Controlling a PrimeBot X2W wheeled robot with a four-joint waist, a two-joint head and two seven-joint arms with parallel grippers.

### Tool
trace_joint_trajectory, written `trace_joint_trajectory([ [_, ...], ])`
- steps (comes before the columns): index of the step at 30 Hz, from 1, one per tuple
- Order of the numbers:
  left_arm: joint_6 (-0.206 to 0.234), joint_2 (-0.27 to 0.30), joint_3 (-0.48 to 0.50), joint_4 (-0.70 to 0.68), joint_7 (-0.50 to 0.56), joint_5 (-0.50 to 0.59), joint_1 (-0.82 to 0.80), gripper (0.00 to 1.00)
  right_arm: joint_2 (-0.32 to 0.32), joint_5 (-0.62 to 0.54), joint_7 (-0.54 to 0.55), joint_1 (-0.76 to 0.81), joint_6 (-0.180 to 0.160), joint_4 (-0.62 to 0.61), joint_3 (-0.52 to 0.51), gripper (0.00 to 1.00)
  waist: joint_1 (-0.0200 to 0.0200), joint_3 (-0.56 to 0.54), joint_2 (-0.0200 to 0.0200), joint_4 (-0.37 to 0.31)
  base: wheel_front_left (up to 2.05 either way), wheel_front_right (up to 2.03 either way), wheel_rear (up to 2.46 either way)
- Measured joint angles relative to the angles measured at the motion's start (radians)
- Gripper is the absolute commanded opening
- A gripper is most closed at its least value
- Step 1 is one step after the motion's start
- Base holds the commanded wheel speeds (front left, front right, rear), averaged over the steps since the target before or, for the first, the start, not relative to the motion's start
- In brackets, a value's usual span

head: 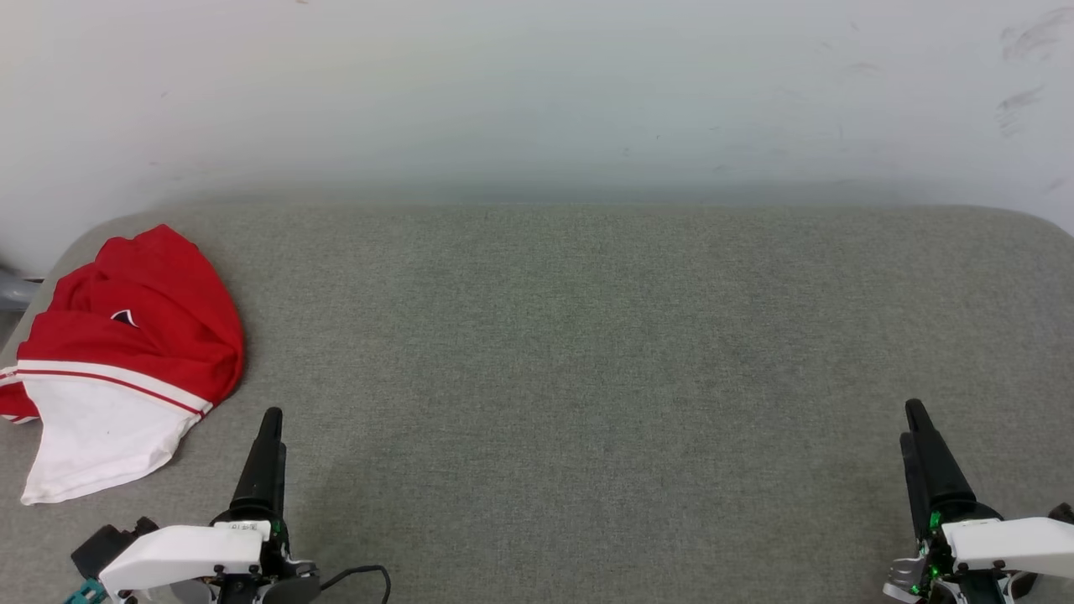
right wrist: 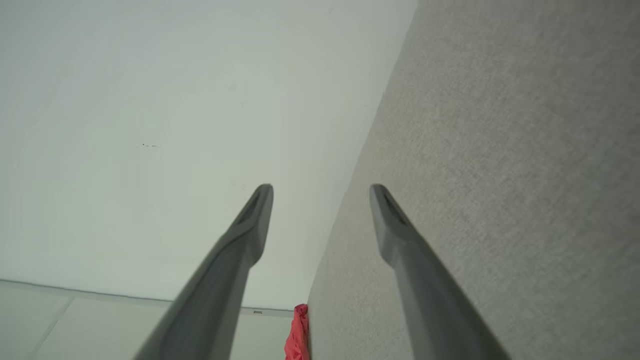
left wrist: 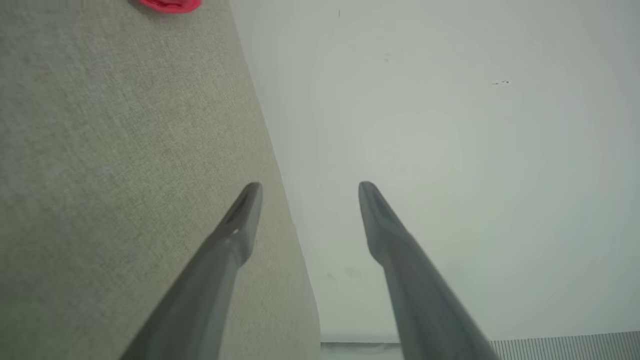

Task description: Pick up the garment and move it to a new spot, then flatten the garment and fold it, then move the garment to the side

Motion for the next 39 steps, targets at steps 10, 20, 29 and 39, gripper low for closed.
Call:
trace_joint_trajectory([
  [10, 0.07, 0.0, -0.022, -0.073, -0.041, 0.227, 0.004, 1.0, 0.0, -0.249, -0.042, 0.011, 0.0, -0.084, -0.004, 1.0, 0.0, 0.002, 0.0, 0.001, 0.0, 0.0, 0.0],
  [20, 0.135, 0.0, -0.078, -0.112, -0.08, 0.461, 0.013, 1.0, 0.0, -0.486, -0.078, 0.032, 0.0, -0.136, 0.021, 1.0, 0.0001, 0.004, 0.0, 0.002, 0.0, 0.0, 0.0],
  [29, 0.166, 0.001, -0.116, -0.125, -0.108, 0.616, 0.019, 1.0, 0.0, -0.633, -0.111, 0.043, 0.0, -0.148, 0.029, 1.0, 0.0, 0.006, 0.0, 0.002, 0.0, 0.0, 0.0],
  [39, 0.189, 0.001, -0.133, -0.144, -0.142, 0.752, 0.024, 1.0, 0.0, -0.775, -0.141, 0.054, 0.0, -0.165, 0.036, 1.0, 0.0, 0.007, 0.0, 0.003, 0.0, 0.0, 0.0],
])
